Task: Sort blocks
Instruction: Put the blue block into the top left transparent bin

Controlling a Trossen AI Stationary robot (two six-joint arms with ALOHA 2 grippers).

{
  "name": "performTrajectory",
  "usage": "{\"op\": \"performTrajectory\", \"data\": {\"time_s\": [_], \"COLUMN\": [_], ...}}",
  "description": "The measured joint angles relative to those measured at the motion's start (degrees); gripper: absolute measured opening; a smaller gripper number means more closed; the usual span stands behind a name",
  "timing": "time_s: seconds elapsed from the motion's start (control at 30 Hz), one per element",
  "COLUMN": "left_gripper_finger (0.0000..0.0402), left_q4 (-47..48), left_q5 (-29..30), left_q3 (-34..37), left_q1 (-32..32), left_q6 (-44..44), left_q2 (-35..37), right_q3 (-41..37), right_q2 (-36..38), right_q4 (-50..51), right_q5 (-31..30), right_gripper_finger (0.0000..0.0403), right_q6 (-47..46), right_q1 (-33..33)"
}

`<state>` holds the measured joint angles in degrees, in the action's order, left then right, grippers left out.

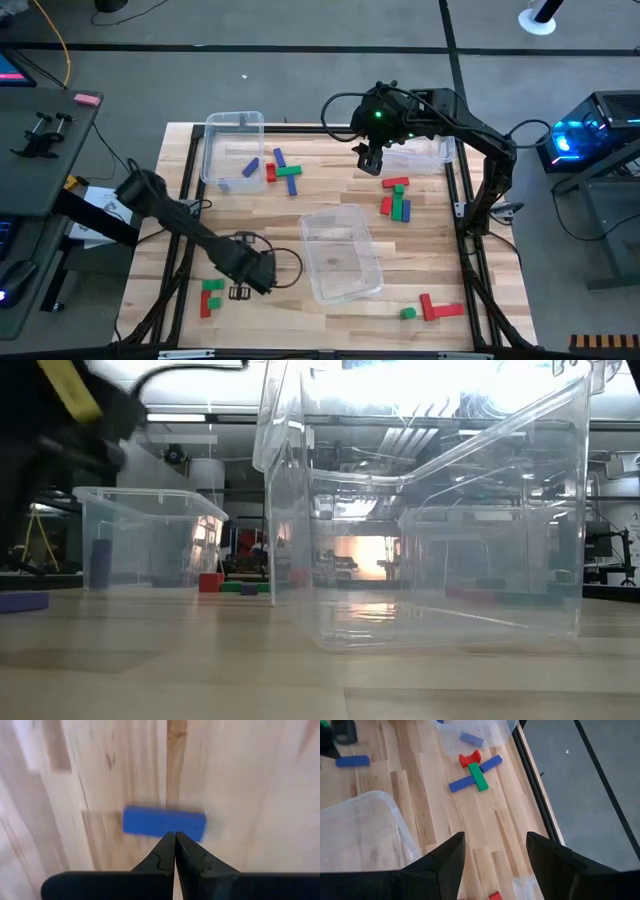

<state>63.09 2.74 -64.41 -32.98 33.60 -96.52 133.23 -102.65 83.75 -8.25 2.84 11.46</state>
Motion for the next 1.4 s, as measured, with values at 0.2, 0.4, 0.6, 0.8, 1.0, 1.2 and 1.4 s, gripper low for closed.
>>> {"op": "performTrajectory", "data": {"time_s": [0.2,0.4,0.6,0.8,1.0,1.2,1.4], "left_gripper_finger": [0.0001,0.0051,0.0145,0.0212,0.0225,0.0225,0.0225], "left_q4": [-2.9,-2.4,0.3,2.6,-1.4,-5.9,-17.3], "left_q5": [3.9,8.4,6.9,6.3,6.2,2.2,2.0], "left_q3": [0.0,0.0,0.0,0.0,1.0,8.4,12.1], "left_q1": [-2.7,-4.1,-3.7,-3.6,-2.5,-1.9,-1.9], "left_q6": [31.1,53.1,60.0,67.1,69.2,74.6,73.5], "left_q2": [5.3,3.5,0.3,-1.5,-2.4,-1.7,-1.2], "right_q3": [0.0,0.0,0.0,0.0,0.0,0.0,0.0], "right_q2": [0.0,0.0,0.0,0.0,0.0,0.0,0.0], "right_q4": [-0.2,-0.4,-0.4,-0.4,-0.4,-0.4,-0.4], "right_q5": [0.2,0.2,0.2,0.4,0.4,0.6,0.8], "right_gripper_finger": [0.0206,0.0206,0.0206,0.0206,0.0206,0.0206,0.0206], "right_q6": [0.2,0.2,1.1,1.1,1.1,0.2,0.1], "right_q1": [0.0,0.0,0.0,0.0,0.0,0.0,0.0]}}
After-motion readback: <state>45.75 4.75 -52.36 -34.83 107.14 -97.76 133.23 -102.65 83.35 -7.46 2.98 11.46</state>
